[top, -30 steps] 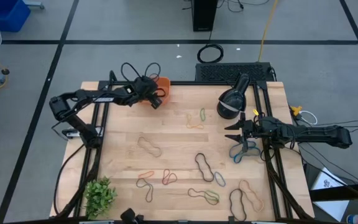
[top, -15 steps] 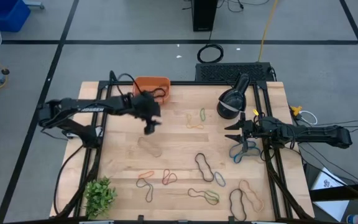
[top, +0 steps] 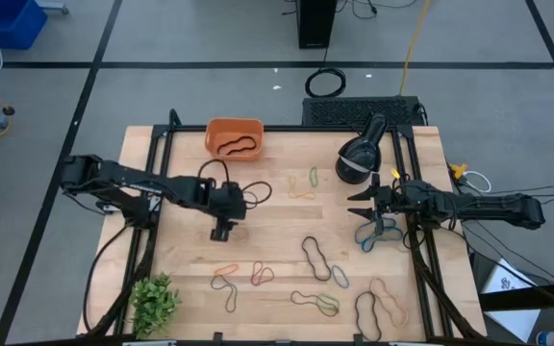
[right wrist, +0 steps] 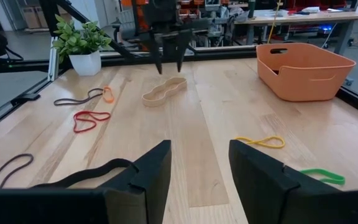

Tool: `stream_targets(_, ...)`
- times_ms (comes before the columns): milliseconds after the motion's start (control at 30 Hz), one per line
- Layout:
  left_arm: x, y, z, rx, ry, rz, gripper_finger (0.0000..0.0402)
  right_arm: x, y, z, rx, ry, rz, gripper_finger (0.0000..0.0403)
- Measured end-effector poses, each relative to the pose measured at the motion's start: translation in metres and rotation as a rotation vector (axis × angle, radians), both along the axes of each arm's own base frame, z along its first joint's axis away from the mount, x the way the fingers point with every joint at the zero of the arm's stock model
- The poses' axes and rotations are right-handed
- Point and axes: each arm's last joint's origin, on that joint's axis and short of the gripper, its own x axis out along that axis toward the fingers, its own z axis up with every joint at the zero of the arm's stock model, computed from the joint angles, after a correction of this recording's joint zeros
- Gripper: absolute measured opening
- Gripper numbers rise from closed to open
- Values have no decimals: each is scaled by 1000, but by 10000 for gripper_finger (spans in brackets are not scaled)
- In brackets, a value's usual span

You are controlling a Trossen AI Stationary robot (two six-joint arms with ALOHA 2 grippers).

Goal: Pick and place rubber bands into bin
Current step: Put the top white rubber band into the orange container

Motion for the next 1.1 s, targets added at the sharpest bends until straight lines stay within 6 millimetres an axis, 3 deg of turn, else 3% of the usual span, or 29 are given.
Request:
stream_targets(800,21,-4,-64,-71,130,1,192,1,0,-3,2,33,-2,155)
stream_targets(933,21,-4,-65,-72,134,-2,161,2,0,-3,2,32,-2,155)
stream_targets(1100,20,-4,-59,-78,113,-7,91,2,0,-3,2,31,-2,155)
